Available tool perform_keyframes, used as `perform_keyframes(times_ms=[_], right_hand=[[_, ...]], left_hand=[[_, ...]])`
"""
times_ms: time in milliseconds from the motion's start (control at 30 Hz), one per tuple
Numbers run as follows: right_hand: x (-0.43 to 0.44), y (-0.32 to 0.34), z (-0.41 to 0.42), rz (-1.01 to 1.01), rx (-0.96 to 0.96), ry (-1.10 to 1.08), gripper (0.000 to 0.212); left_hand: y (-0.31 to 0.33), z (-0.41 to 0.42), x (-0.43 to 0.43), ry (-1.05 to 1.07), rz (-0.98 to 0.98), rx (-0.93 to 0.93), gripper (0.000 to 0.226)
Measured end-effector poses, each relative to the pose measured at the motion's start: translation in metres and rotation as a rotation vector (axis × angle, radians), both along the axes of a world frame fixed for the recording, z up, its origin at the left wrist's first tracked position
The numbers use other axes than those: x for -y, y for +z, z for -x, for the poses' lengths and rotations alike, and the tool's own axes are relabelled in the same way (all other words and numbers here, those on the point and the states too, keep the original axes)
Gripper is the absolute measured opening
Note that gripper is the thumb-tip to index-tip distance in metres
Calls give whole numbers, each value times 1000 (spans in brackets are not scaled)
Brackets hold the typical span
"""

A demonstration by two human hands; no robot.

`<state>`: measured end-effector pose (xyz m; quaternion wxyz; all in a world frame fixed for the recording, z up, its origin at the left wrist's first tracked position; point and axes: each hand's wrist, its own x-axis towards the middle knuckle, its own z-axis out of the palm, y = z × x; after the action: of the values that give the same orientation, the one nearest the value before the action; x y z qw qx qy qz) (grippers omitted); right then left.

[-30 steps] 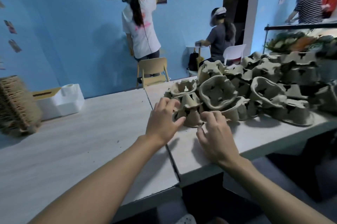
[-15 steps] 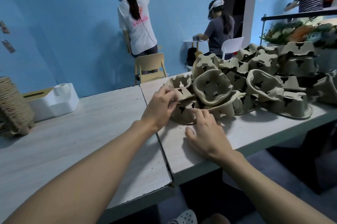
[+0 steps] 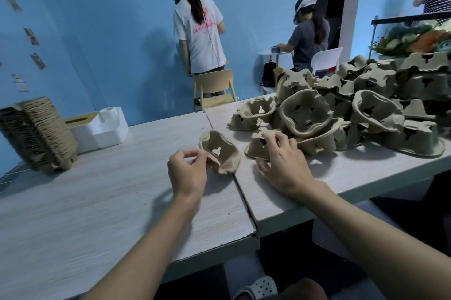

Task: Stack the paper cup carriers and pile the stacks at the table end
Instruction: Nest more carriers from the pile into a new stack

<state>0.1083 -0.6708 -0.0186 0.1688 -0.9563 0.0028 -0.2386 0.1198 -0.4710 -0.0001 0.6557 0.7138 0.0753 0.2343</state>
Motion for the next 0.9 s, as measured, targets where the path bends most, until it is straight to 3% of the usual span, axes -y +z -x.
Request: perform_keyframes(times_ms=[167,267,333,467,600,900], right_hand=[[-1,-1,0,30,-18,-17,52],[-2,3,2,-43,62,-2,49],[-1,4,2,-110,86,-7,54],[2,3,-1,-98,-42,-15,69],[2,3,0,-81,23,6,50],[4,3,-1,-221,37,82,54]], left_hand=[[-18,19,-22,7,-36,30,12],[-26,29,-30,17,-214,75,12],[-26,36,-32,45,-297,110,15],[-22,42,-31,12,-306,108,22],[-25,44,-31,-102,-381,45,35],[-29,39,-37,-132,-514,15,12]])
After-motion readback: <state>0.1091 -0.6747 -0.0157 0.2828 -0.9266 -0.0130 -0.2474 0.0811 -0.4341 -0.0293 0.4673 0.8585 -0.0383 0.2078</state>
